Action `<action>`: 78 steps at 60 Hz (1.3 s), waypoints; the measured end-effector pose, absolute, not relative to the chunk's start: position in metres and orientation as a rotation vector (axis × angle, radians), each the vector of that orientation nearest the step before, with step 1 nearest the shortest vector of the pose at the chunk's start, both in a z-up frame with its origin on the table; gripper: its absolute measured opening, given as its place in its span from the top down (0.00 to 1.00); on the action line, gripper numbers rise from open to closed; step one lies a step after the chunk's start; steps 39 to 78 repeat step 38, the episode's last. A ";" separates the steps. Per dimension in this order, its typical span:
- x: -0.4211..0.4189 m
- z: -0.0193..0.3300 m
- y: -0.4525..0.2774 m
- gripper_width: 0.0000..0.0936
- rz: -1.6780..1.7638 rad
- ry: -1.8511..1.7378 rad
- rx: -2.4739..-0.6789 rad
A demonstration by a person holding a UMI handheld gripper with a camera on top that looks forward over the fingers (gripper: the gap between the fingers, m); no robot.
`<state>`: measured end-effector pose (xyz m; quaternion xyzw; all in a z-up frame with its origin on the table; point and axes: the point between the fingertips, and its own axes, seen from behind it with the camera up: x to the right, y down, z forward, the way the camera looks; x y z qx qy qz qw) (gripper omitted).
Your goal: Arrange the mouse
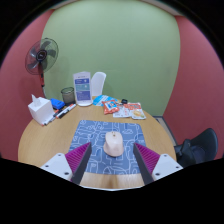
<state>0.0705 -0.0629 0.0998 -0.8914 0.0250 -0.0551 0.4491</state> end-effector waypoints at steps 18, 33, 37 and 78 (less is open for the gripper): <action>0.037 0.164 -0.165 0.10 -0.228 0.104 -2.150; 0.017 0.182 -0.192 0.10 -0.239 0.089 -2.126; 0.015 0.184 -0.194 0.10 -0.252 0.086 -2.121; 0.015 0.185 -0.195 0.10 -0.252 0.085 -2.121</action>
